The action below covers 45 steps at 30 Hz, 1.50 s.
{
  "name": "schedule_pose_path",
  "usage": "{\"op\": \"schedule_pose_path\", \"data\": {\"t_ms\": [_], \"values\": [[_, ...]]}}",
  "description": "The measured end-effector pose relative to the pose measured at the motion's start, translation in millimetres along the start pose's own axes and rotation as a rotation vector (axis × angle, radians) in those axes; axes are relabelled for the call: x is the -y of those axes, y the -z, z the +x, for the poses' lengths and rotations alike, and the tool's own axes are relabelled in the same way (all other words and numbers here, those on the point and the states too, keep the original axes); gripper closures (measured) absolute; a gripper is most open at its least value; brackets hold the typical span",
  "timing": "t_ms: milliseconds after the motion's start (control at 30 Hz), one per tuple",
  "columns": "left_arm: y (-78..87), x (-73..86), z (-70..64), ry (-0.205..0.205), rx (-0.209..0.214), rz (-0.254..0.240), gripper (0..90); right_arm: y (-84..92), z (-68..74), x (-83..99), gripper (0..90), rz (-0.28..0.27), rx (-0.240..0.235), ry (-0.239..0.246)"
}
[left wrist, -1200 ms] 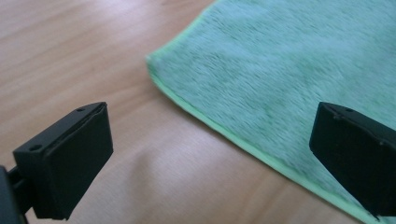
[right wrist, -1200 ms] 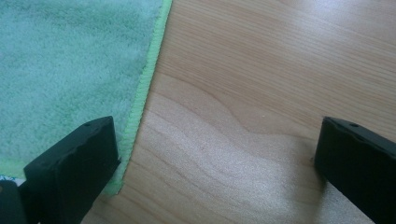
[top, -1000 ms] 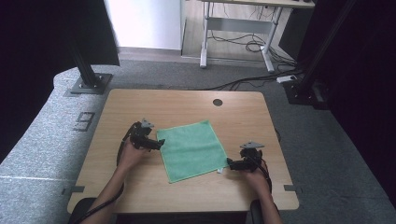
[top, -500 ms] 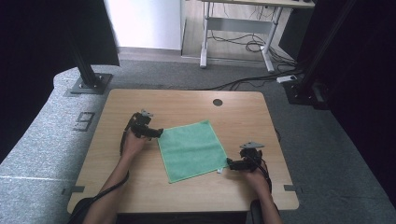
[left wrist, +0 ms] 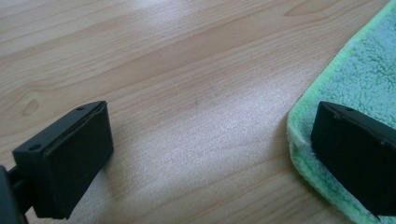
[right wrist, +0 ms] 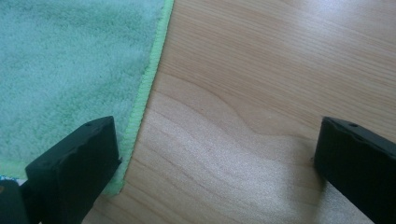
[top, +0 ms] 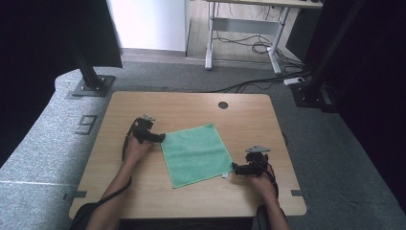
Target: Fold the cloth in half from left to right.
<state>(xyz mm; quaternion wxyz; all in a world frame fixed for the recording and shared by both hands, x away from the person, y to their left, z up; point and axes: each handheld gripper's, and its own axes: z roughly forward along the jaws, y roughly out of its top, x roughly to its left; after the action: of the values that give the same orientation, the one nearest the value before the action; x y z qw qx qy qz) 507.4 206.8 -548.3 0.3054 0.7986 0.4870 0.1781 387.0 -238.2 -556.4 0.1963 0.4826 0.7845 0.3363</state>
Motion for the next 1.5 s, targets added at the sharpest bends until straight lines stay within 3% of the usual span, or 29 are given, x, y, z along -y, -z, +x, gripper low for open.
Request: {"op": "schedule_pose_path", "data": {"t_ms": [267, 567, 1033, 1500], "values": [[5.1, 5.5, 0.2, -0.005, 0.004, -0.008, 2.0, 5.5, 4.7, -6.5, 0.0, 0.001, -0.011, 0.024], [5.3, 5.6, 0.3, -0.006, 0.005, -0.008, 2.1, 12.0, 21.1, -17.6, 0.0, -0.021, -0.095, 0.055], [5.3, 5.6, 0.4, -0.007, 0.006, -0.007, 2.1, 10.1, 73.6, -37.0, 0.0, -0.014, -0.240, 0.152], [5.1, 5.6, 0.6, -0.009, 0.005, -0.007, 2.1, -5.7, 145.0, -51.0, 0.0, 0.033, -0.388, 0.283]]}}
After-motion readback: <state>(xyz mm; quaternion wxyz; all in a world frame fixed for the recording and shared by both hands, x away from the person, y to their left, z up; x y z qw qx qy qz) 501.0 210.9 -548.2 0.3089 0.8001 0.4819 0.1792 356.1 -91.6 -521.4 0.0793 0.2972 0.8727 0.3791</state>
